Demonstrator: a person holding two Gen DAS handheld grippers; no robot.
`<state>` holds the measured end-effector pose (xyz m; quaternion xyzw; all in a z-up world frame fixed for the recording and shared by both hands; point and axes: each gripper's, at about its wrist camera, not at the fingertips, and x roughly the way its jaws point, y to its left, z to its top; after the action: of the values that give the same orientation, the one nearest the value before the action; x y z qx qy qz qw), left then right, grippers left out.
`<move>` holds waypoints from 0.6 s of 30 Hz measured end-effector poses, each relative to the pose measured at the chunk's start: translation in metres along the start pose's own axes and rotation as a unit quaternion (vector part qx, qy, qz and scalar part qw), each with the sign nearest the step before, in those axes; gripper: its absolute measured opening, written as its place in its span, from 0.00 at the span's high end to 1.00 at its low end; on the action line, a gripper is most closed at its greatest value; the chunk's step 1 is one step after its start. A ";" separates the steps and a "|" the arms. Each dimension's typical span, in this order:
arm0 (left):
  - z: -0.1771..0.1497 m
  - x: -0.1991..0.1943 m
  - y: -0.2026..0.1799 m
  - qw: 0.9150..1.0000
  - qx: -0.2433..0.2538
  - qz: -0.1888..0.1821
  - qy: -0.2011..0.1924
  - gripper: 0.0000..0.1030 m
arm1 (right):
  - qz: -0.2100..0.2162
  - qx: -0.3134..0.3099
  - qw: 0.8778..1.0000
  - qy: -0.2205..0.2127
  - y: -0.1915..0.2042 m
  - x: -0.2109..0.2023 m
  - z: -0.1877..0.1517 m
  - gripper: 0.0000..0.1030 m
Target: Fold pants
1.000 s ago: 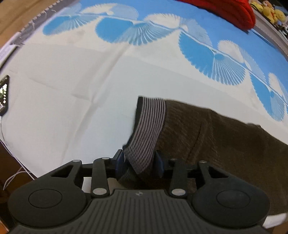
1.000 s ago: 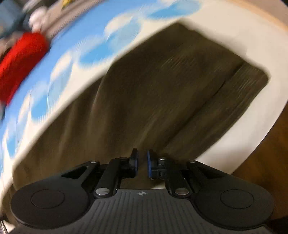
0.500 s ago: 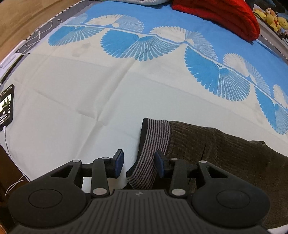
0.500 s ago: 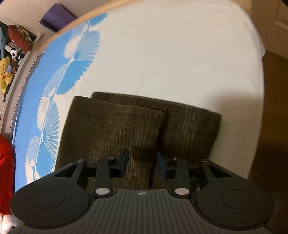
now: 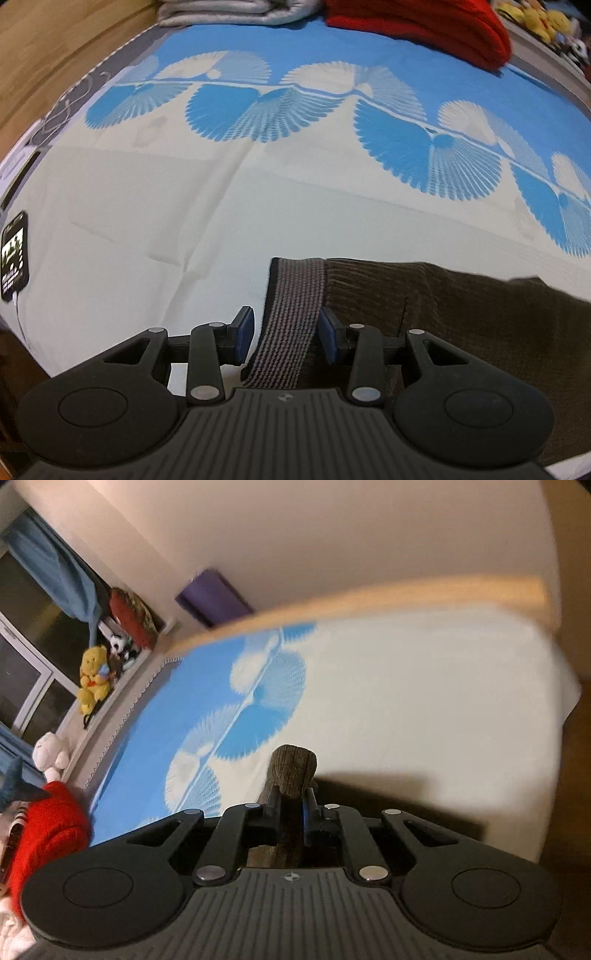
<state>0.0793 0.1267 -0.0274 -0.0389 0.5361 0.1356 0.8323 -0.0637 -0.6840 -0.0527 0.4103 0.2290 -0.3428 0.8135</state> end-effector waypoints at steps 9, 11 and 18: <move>-0.014 -0.007 -0.027 0.993 0.090 -0.074 -0.006 0.59 | -0.131 0.033 0.983 0.125 -0.049 0.057 -0.013 0.86; -0.021 -0.009 -0.038 0.987 0.126 -0.101 -0.005 0.59 | -0.133 0.025 0.986 0.100 -0.044 0.050 -0.011 0.78; -0.044 0.015 -0.052 0.974 0.206 -0.090 0.042 0.59 | -0.114 -0.052 0.991 0.049 -0.013 0.036 -0.004 0.63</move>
<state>0.0600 0.0703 -0.0636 0.0797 0.5814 -0.0547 0.8079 -0.0496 -0.6994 -0.0851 0.3547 0.3311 -0.4001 0.7775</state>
